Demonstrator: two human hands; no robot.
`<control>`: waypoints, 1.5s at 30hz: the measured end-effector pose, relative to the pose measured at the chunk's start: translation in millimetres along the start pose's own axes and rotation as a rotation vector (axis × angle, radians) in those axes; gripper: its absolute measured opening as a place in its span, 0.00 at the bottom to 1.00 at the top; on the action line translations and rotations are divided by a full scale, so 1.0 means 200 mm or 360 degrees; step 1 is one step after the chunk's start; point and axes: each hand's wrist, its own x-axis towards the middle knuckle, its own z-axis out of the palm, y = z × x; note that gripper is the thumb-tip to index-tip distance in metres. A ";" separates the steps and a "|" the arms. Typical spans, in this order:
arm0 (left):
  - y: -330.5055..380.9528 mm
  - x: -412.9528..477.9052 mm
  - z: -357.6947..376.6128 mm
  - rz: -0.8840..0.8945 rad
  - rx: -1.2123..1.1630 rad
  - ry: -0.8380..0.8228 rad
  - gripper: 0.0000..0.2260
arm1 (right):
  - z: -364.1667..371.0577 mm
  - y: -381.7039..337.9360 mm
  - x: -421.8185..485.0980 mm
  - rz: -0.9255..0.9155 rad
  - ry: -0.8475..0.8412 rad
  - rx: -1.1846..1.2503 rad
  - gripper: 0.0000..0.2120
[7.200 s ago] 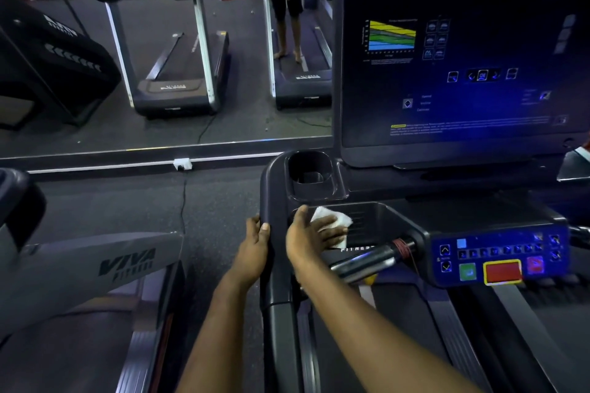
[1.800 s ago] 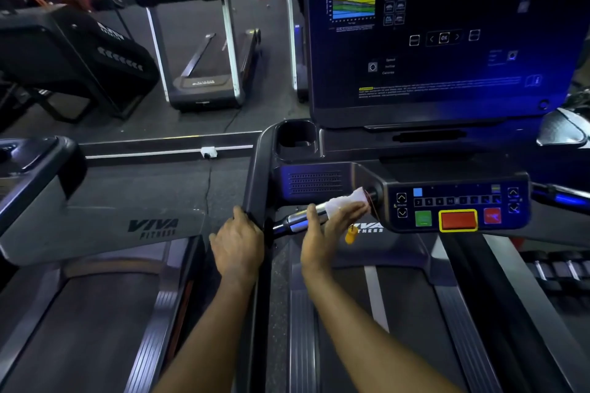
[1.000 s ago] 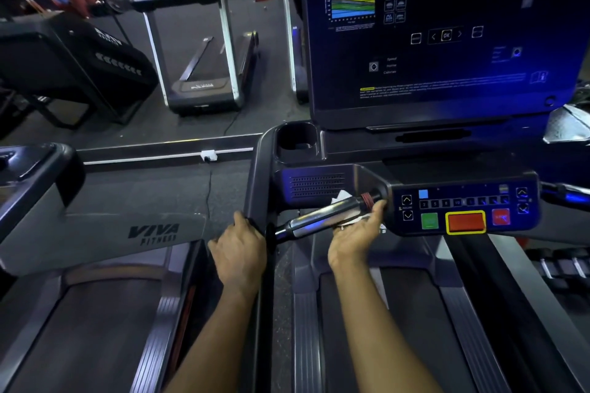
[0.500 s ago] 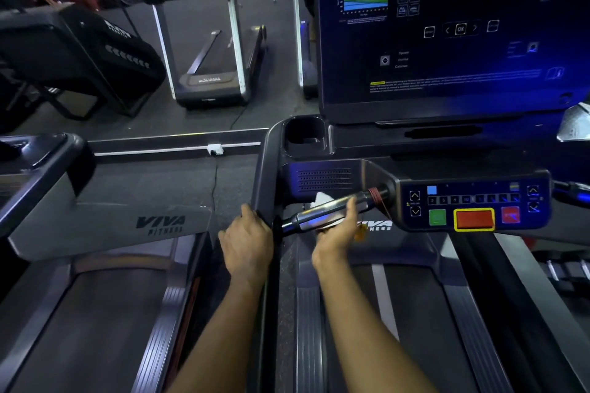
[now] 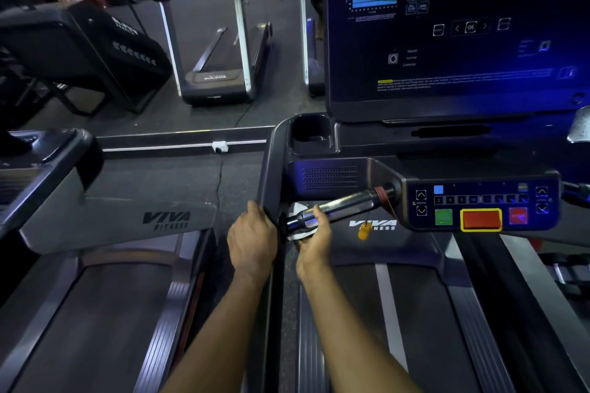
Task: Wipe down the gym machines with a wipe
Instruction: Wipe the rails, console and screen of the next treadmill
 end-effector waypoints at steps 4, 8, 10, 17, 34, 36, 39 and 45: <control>0.01 0.00 -0.01 -0.0008 -0.0021 -0.0006 0.08 | -0.10 -0.07 0.10 -0.0010 0.0052 -0.0313 0.25; 0.00 0.00 0.00 0.0003 -0.0014 0.0026 0.10 | -0.14 -0.29 0.08 -0.0123 0.0137 -0.0333 0.23; 0.00 0.00 0.01 0.0097 -0.0013 0.0034 0.10 | -0.16 -0.35 0.06 -0.0211 0.0256 -0.0403 0.17; -0.02 0.05 0.02 0.0395 -0.0034 -0.0263 0.20 | -0.25 -0.53 -0.02 -0.0555 0.0568 -0.1110 0.18; 0.07 0.16 0.08 0.0379 0.0087 -0.0279 0.16 | -0.19 -1.30 0.26 -0.1042 -0.1074 -0.4020 0.24; 0.07 0.16 0.08 0.0376 0.0090 -0.0277 0.16 | -0.16 -1.23 0.27 -0.1054 -0.1022 -0.4050 0.27; 0.07 0.16 0.07 0.0372 0.0098 -0.0260 0.17 | -0.14 -1.20 0.28 -0.1045 -0.0930 -0.4116 0.32; 0.08 0.16 0.08 0.0396 0.0173 -0.0242 0.19 | -0.20 -1.14 0.25 -0.1209 -0.0624 -0.4054 0.33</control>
